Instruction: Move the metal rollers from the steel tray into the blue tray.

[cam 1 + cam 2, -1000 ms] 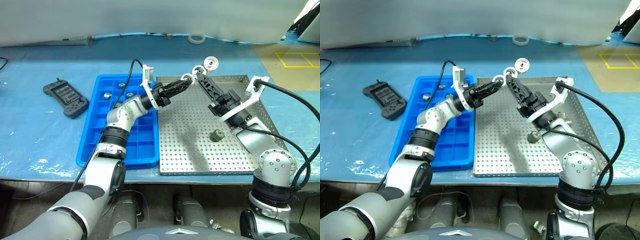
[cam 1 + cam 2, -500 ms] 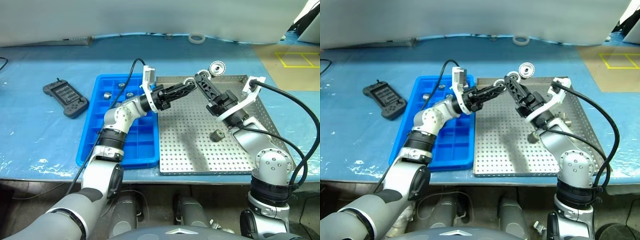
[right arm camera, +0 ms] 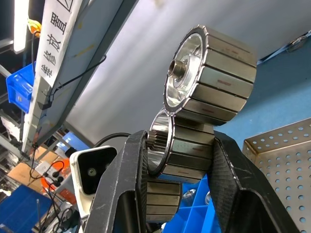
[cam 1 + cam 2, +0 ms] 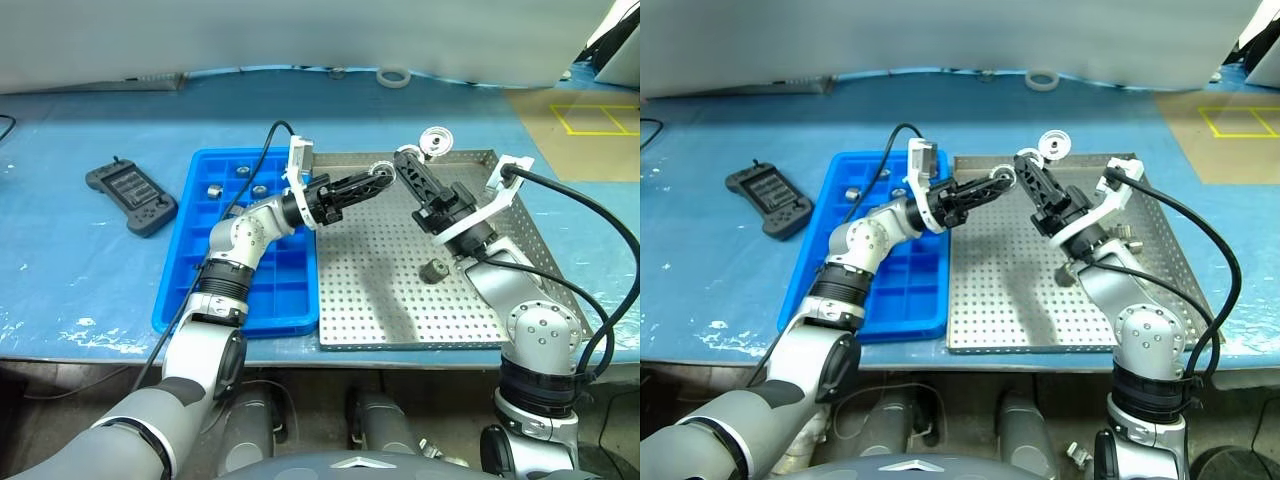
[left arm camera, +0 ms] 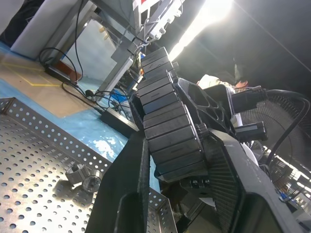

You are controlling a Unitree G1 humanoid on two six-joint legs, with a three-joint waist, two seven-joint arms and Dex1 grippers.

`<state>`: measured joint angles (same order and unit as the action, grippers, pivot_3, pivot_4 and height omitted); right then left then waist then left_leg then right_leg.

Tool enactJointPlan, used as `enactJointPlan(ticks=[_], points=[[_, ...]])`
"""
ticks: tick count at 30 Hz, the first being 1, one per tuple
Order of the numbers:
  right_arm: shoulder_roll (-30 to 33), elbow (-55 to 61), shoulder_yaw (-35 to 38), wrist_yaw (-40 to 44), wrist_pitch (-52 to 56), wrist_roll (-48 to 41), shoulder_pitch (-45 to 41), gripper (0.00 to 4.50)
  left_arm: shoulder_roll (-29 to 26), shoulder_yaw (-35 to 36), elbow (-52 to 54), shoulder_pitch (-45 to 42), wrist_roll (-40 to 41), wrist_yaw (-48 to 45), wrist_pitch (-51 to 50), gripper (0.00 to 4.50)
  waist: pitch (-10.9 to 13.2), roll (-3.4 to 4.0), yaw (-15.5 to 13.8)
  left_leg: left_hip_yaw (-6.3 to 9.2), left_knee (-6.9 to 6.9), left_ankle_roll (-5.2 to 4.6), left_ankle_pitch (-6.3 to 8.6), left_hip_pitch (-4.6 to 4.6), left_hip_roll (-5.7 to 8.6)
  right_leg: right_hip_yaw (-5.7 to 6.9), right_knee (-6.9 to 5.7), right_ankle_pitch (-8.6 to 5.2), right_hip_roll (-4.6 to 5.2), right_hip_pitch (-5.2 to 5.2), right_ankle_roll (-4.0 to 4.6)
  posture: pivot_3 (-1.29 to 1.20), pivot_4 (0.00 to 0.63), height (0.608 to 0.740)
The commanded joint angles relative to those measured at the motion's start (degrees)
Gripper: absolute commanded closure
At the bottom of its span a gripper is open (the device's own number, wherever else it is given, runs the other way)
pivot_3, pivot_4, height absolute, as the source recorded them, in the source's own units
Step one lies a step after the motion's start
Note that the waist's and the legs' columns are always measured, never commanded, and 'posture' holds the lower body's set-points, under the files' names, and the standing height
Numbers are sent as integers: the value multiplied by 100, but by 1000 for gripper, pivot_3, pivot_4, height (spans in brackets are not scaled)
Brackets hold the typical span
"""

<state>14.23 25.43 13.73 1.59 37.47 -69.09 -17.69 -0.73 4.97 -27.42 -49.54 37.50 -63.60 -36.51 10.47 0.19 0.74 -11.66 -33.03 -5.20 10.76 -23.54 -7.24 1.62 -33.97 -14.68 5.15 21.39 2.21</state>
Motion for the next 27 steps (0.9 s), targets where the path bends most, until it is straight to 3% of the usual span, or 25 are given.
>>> enactJointPlan(ticks=[1, 7, 11, 17, 23, 27], points=[[129, 88, -34, -52, -36, 266, 3, 3176, -24, 76, 149, -164, 1, 31, 305, 3123, 0, 0, 3, 0, 0, 0, 0, 0, 0, 0, 0, 0, 0, 0, 0, -336, 150, 740], [233, 30, -94, -37, -38, 496, 33, 3176, -591, -18, -46, -263, -524, -147, 985, 3123, 0, 0, 6, 0, 0, 0, 0, 0, 0, 0, 0, 0, 0, 1, 0, -322, 150, 740], [277, -4, -121, -13, -34, 619, 48, 3176, -1218, -518, -308, -203, -1510, -372, 2384, 3123, 0, 0, 4, 1, 0, 1, -1, 1, -2, 0, 0, 0, -2, -1, -1, -314, 150, 740], [309, -56, -177, 47, 16, 748, 37, 3176, -1940, -766, -847, -203, -2339, -469, 4014, 3123, 0, -1, 3, 1, 0, 10, -6, 1, -2, 1, 0, 1, -2, 1, -2, -285, 150, 740], [260, -120, -219, 105, 78, 884, -8, 3176, -2368, -689, -883, -86, -2400, -614, 4148, 3123, 0, -3, -49, -1, -1, 23, -14, 1, 0, 3, -13, 1, 0, 4, -1, -263, 150, 740], [352, -183, -310, 190, 130, 1134, 1, 3176, -2828, -691, 213, 427, -2097, -1086, 3601, 3123, 0, -5, -45, -3, -1, 35, -20, 0, -2, -3, -52, 0, 0, 28, 0, -247, 150, 740]])
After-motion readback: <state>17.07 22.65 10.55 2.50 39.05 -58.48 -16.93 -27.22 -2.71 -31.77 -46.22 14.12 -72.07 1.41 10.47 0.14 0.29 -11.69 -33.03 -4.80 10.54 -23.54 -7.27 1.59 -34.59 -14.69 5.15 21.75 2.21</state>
